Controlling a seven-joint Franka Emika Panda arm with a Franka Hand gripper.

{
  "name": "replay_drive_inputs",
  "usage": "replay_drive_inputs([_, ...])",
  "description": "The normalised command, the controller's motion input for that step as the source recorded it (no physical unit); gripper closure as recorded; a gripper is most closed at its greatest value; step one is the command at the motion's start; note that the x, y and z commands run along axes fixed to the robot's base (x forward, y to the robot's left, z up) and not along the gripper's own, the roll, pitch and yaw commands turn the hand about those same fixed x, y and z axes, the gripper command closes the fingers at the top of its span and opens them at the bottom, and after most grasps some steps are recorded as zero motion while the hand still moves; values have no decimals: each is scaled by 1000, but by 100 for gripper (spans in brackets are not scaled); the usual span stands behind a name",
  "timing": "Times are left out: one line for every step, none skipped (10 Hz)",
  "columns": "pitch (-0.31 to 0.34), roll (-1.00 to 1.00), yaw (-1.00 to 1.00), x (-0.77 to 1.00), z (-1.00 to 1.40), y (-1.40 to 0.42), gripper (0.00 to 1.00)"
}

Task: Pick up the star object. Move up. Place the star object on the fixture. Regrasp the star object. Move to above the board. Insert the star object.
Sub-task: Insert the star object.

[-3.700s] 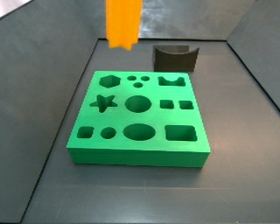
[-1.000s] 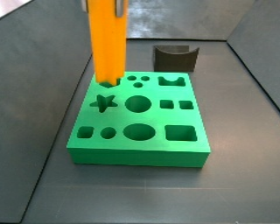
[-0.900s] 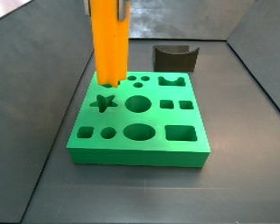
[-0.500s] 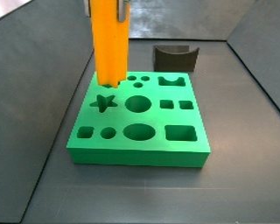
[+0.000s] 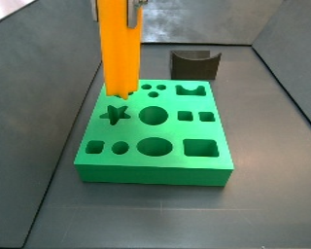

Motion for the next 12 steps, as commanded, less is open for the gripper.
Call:
replay_drive_inputs([0,0,-43,0,-63,0,100])
replay_drive_inputs([0,0,-31,0,-69,0,100])
replay_drive_inputs([0,0,-29,0,-80,0,100])
replay_drive_inputs([0,0,-23,0,-106,0,100])
replay_drive_inputs([-19,0,-26,-37,-166,0,100])
replay_drive_inputs([-17,0,-23,-17,-169,0,100])
replay_drive_inputs([-17,0,-20,0,-189,0,100])
replay_drive_inputs([-19,7,-49,-3,-220,-3,100])
replay_drive_inputs([-23,10,-66,-26,-223,-11,100])
replay_drive_inputs([-21,0,-54,-6,-166,-3,100])
replay_drive_inputs([-33,0,-40,0,-154,-14,100])
replay_drive_inputs([-20,0,-231,0,-140,-146,100])
